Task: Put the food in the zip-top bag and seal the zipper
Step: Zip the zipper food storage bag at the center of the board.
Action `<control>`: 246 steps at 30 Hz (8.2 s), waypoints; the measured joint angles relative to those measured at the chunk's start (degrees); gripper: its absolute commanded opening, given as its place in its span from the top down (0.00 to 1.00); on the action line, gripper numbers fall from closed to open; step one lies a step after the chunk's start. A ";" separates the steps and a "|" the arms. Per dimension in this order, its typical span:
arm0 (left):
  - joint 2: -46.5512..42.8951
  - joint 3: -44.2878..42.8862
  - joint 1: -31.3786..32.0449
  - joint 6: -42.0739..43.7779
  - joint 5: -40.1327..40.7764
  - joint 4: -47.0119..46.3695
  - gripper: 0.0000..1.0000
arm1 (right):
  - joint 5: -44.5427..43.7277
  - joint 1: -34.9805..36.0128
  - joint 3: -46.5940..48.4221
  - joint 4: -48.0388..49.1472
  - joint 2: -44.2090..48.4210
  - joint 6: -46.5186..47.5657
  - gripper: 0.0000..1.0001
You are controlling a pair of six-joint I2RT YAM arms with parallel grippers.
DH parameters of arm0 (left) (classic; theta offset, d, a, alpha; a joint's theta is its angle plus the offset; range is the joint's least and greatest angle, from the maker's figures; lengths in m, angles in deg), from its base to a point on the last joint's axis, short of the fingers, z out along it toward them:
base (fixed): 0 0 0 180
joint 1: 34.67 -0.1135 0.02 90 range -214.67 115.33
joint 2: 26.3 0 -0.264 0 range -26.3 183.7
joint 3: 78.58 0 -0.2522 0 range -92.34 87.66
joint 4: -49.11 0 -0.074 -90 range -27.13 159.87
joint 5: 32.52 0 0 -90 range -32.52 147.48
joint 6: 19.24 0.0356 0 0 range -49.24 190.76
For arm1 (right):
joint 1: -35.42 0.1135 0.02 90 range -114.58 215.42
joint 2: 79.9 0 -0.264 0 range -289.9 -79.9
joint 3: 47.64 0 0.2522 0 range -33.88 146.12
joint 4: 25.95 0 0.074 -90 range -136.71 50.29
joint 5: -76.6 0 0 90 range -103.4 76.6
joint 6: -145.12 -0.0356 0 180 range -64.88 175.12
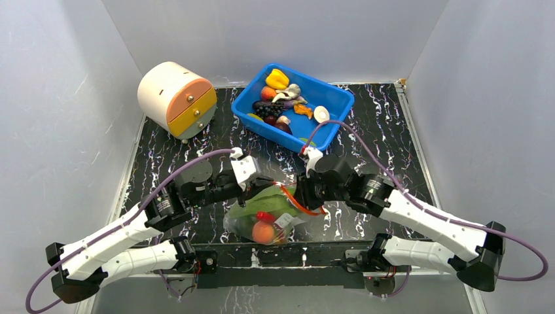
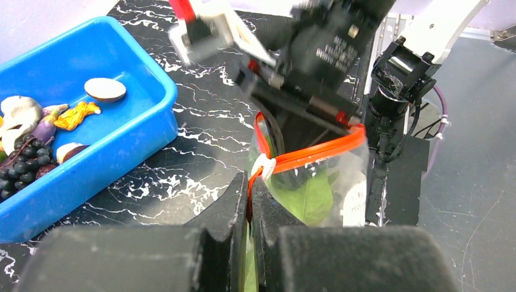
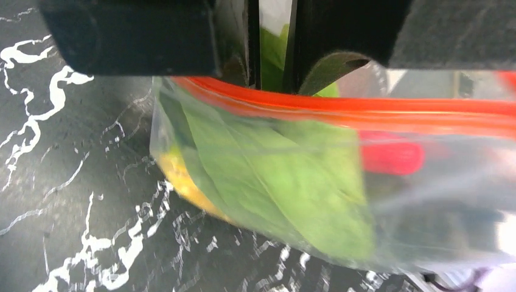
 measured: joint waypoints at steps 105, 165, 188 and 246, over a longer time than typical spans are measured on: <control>-11.58 2.19 0.74 -0.35 5.97 10.58 1.00 | 11.82 0.50 9.77 -2.54 5.27 45.44 1.00; -3.15 3.02 0.33 6.29 -4.37 12.72 1.00 | 20.09 0.00 3.19 1.57 5.31 46.18 0.56; -4.42 4.61 0.33 4.42 -5.49 8.52 0.68 | 17.46 0.00 -3.85 3.93 6.21 45.97 1.00; 1.81 -1.16 0.33 8.79 -6.62 22.51 0.95 | 13.86 0.04 -3.37 3.28 8.79 47.98 1.00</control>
